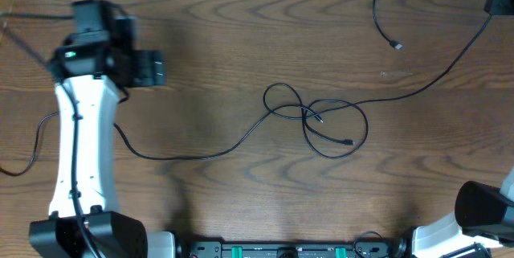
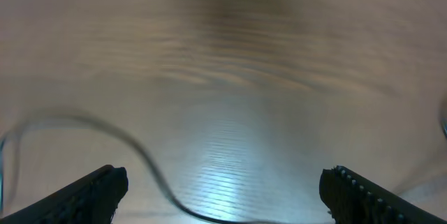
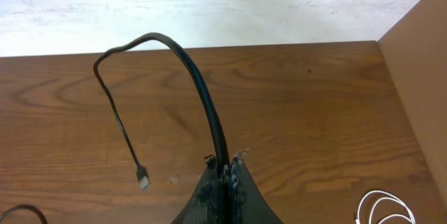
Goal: Untangle cables
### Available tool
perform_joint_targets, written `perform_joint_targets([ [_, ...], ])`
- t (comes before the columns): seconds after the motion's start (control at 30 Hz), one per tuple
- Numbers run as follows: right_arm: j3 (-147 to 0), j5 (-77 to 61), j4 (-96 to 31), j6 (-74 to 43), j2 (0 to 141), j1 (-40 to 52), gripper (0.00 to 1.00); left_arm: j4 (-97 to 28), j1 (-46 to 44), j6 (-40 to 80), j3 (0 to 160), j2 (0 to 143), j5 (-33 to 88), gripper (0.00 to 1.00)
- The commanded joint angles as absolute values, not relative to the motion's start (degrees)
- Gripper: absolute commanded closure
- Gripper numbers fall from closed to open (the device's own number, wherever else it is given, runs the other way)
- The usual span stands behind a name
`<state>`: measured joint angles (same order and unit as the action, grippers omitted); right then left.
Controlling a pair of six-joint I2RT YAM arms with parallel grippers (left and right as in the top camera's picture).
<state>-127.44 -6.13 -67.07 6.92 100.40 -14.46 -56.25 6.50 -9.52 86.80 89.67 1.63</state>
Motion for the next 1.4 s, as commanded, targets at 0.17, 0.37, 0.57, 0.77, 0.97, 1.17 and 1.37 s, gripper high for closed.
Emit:
perform_joint_targets([
  [0.17,-127.3,-6.6,-67.1,7.4,100.1,-14.2,0.99,-63.9,-4.1,-28.4,86.5,93.2,11.7,0.07],
  [0.37,-127.3,-6.6,-67.1,7.4,100.1,-14.2,0.99,-65.1,-8.5,-32.8,83.4,95.1,16.3,0.07],
  [0.57,-127.3,-6.6,-67.0,7.4,100.1,-14.2,0.99,-59.7,-15.6,-36.2,76.7,95.2,16.3,0.07],
  [0.77,-127.3,-6.7,-66.9,7.4,100.1,-14.2,0.99,-49.7,-23.6,-35.7,69.2,96.3,16.0,0.07],
  [0.97,-127.3,-8.1,-67.1,7.7,100.1,-14.2,0.99,-40.2,-26.4,-30.9,66.0,100.4,15.6,0.12],
  [1.17,-127.3,-8.1,-67.3,7.8,100.1,-14.2,0.99,-38.1,-25.9,-27.7,65.9,103.5,15.9,0.11],
  [1.37,-127.3,-8.1,-67.5,7.8,100.1,-14.2,0.99,-38.9,-26.7,-27.8,65.8,107.6,18.2,0.12],
])
